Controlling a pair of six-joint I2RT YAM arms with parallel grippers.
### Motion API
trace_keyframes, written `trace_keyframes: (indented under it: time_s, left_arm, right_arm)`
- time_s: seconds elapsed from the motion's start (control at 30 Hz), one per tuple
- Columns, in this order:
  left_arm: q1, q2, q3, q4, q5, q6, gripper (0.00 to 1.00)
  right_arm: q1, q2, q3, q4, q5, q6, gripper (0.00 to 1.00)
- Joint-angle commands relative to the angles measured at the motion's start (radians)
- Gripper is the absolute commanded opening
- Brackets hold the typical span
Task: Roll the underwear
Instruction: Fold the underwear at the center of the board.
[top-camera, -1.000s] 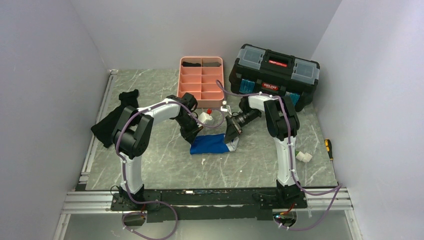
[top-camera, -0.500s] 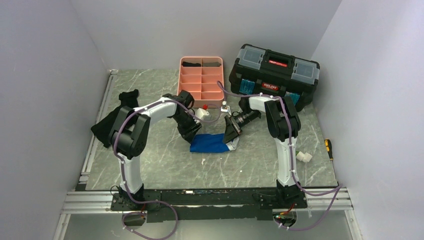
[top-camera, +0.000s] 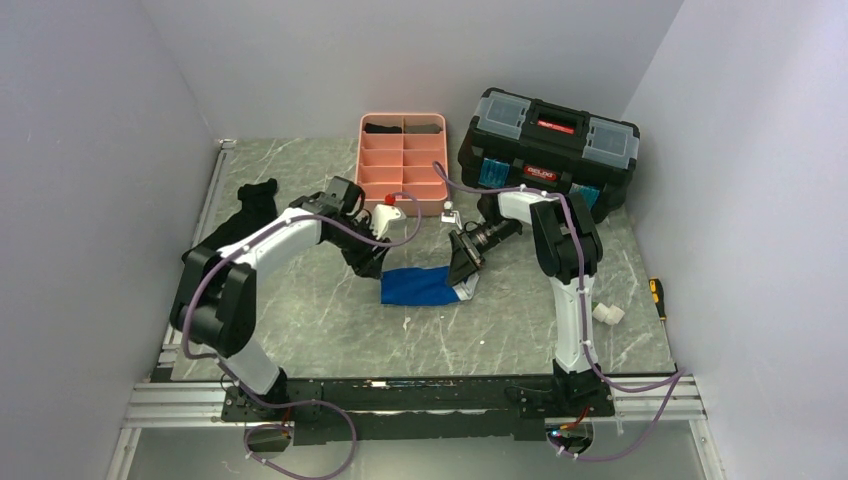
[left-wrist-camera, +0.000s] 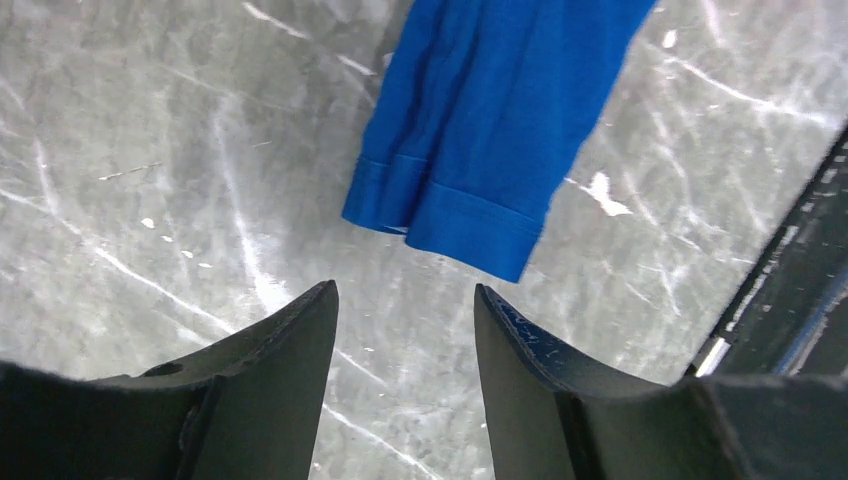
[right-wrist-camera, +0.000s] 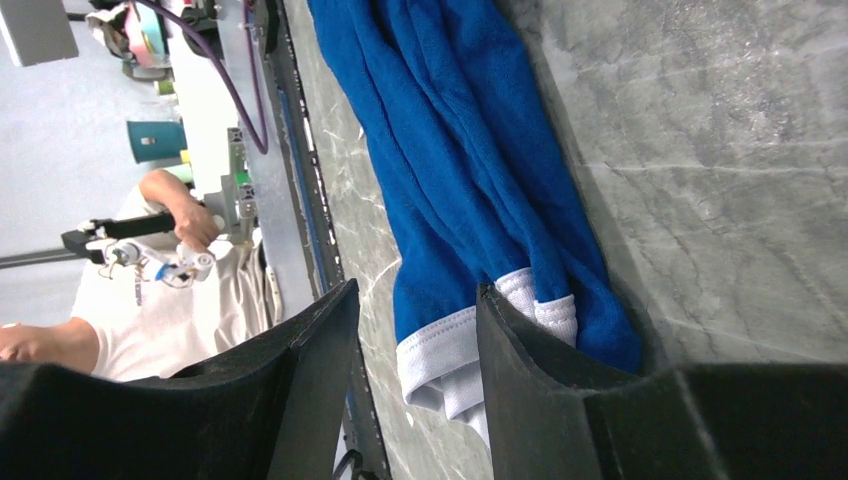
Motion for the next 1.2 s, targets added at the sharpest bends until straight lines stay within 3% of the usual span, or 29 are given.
trace_keyframes:
  time_s: [0.0, 0.17, 0.37, 0.83, 1.17]
  left_arm:
    - [0.006, -0.106, -0.065, 0.073, 0.237, 0.0, 0.58]
    - [-0.004, -0.023, -0.014, -0.001, 0.531, 0.034, 0.6]
    - [-0.01, 0.174, 0.077, -0.07, 0.68, 0.04, 0.59]
    - [0.008, 0.346, 0.06, 0.059, 0.433, -0.15, 0.54]
    - [0.03, 0.39, 0.069, 0.041, 0.39, -0.197, 0.51]
  right_arm:
    - [-0.006, -0.061, 0.033, 0.016, 0.06, -0.049, 0.5]
    - [-0.005, -0.06, 0.052, -0.011, 0.053, -0.067, 0.5]
    - [-0.005, -0.06, 0.057, -0.018, 0.053, -0.071, 0.5]
    - [-0.006, -0.057, 0.025, 0.036, 0.131, -0.038, 0.51]
    - [-0.009, -0.071, 0.048, 0.059, 0.228, 0.004, 0.56]
